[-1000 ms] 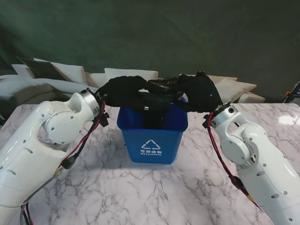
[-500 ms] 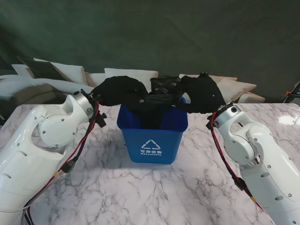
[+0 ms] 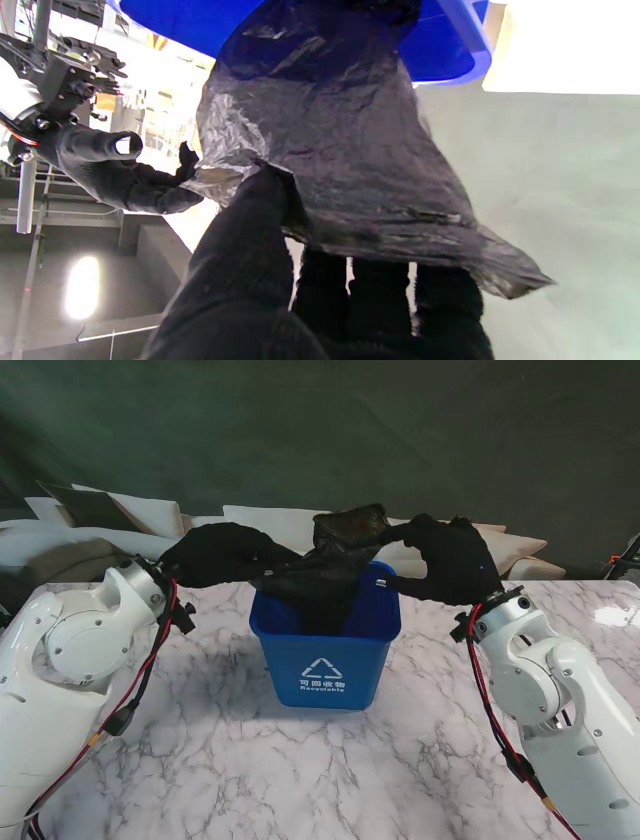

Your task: Fit the garbage bag over the bin

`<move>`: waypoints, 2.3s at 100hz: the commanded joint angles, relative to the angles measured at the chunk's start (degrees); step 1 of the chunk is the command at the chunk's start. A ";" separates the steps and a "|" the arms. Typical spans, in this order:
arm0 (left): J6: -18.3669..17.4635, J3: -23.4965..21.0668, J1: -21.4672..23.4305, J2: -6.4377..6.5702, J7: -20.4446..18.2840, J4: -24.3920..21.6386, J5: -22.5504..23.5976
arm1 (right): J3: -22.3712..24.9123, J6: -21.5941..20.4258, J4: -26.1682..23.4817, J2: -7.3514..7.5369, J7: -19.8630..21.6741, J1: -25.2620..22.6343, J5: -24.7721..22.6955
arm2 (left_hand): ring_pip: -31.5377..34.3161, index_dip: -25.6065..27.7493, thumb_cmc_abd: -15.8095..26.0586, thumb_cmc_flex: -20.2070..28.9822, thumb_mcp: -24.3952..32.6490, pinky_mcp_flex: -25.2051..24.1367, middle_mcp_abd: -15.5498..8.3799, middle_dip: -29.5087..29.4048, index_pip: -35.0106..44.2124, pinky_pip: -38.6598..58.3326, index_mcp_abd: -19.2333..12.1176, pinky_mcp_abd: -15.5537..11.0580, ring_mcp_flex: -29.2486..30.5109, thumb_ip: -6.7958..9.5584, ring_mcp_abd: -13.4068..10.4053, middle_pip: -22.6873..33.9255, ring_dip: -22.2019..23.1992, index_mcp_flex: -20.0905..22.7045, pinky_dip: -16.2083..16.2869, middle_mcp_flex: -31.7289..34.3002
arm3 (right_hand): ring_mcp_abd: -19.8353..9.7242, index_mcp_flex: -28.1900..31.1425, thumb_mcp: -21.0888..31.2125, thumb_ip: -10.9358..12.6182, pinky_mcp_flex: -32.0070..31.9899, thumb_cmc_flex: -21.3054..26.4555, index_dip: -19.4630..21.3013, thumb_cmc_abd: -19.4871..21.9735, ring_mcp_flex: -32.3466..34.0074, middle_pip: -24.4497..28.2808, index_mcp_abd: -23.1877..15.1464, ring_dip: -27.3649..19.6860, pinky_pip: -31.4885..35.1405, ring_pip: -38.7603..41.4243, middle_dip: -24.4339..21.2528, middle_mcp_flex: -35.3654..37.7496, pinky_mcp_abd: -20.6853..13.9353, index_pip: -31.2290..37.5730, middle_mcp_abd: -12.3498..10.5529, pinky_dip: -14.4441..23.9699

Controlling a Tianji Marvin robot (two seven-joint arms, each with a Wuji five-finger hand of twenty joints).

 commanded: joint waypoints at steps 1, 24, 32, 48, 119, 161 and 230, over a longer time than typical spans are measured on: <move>0.74 0.49 -0.22 -0.33 -0.17 0.29 -0.40 | 1.42 -1.33 -0.42 -0.19 0.33 -0.99 -2.34 | -0.37 2.00 2.33 4.80 1.61 -0.48 -1.08 0.91 4.76 0.30 -3.55 -0.52 -0.47 -0.25 -0.24 -1.36 -0.13 0.39 0.00 0.84 | -0.90 -6.53 -0.11 1.97 -1.09 3.27 -2.07 -0.81 -1.43 -1.56 -2.22 -0.66 -0.99 -0.82 -1.35 -2.69 0.66 -3.83 0.00 0.08; 1.53 1.22 -0.87 -0.64 0.80 0.39 -1.13 | 4.52 -3.15 -1.40 -0.29 -3.16 -4.49 -4.43 | -0.37 2.05 2.45 4.80 1.48 -0.59 -1.18 1.04 4.68 0.26 -3.61 -0.55 -0.65 -0.20 -0.31 -1.50 -0.13 0.29 0.14 0.72 | -1.09 -4.44 8.99 1.33 -1.28 -2.34 1.55 -8.37 -1.94 -1.73 5.92 -3.33 -2.43 -5.13 -5.87 -5.46 0.78 5.84 0.35 -0.78; 1.55 1.28 -0.89 -0.64 0.80 0.44 -1.14 | 5.46 -2.52 -1.02 -0.69 -5.79 -5.41 -4.16 | -0.46 2.11 2.51 4.81 1.45 -0.66 -1.18 1.04 4.71 0.17 -3.59 -0.59 -0.75 -0.19 -0.30 -1.56 -0.20 0.27 0.15 0.68 | -0.95 -3.45 8.88 1.08 -1.45 -3.35 11.14 -7.76 -2.52 -2.48 4.28 -5.41 -3.70 -7.93 -7.58 -6.31 0.82 13.51 0.75 -1.90; 2.01 1.36 -0.85 -0.58 0.37 0.19 -1.07 | 7.74 -2.04 -1.25 -1.61 -6.57 -7.40 1.91 | -0.50 2.15 2.56 4.80 1.43 -0.83 -1.13 1.08 4.63 0.00 -3.57 -0.58 -0.83 -0.16 -0.27 -1.67 -0.27 0.13 0.18 0.53 | 1.62 -2.65 4.41 1.11 -4.10 -1.66 10.98 -1.61 -5.08 -11.55 0.35 -12.69 -6.88 -19.93 -17.10 -8.07 1.77 11.19 3.33 -4.28; 0.20 4.84 -1.23 -1.29 3.02 -1.09 -3.26 | 5.30 -13.58 8.37 0.80 -2.60 3.13 -5.83 | -2.38 3.38 3.22 4.81 2.71 -1.83 -0.61 -1.19 4.56 -0.96 -3.59 -0.47 -1.75 -0.47 0.62 -3.89 -1.80 -0.59 0.52 -0.01 | 2.93 -19.37 13.09 -1.25 -6.54 1.83 -10.17 -12.27 -9.12 -20.00 -7.96 -26.43 -18.96 -45.33 -30.13 -15.90 1.58 -1.31 2.37 -14.93; -0.09 6.00 -1.72 -1.23 2.38 -0.64 -4.46 | 0.04 -11.29 11.31 -0.16 -9.54 6.87 -5.92 | -3.16 3.78 3.23 4.81 3.25 -1.82 -0.63 -1.84 4.56 -1.10 -3.69 -0.48 -1.48 -0.74 0.61 -4.52 -2.57 -0.46 0.67 0.28 | 2.29 -15.38 15.97 -1.19 -6.04 -0.01 4.58 -10.19 -7.94 -15.75 -2.33 -25.64 -16.33 -42.27 -28.71 -14.98 1.21 4.61 2.58 -16.07; 2.82 5.38 -3.80 -1.33 1.89 2.55 -4.49 | -2.19 -10.87 10.06 0.11 -6.26 6.89 -5.67 | -3.89 4.11 3.44 4.80 3.43 -1.96 -0.58 -2.01 4.28 -1.47 -3.52 -0.52 -1.59 -0.70 0.58 -4.96 -3.02 -0.78 0.68 0.13 | 2.11 15.61 13.80 -6.66 -6.52 9.48 8.44 -5.79 -4.19 -12.60 -16.31 -24.30 -16.54 -39.33 -23.63 -1.96 3.08 31.77 1.32 -17.66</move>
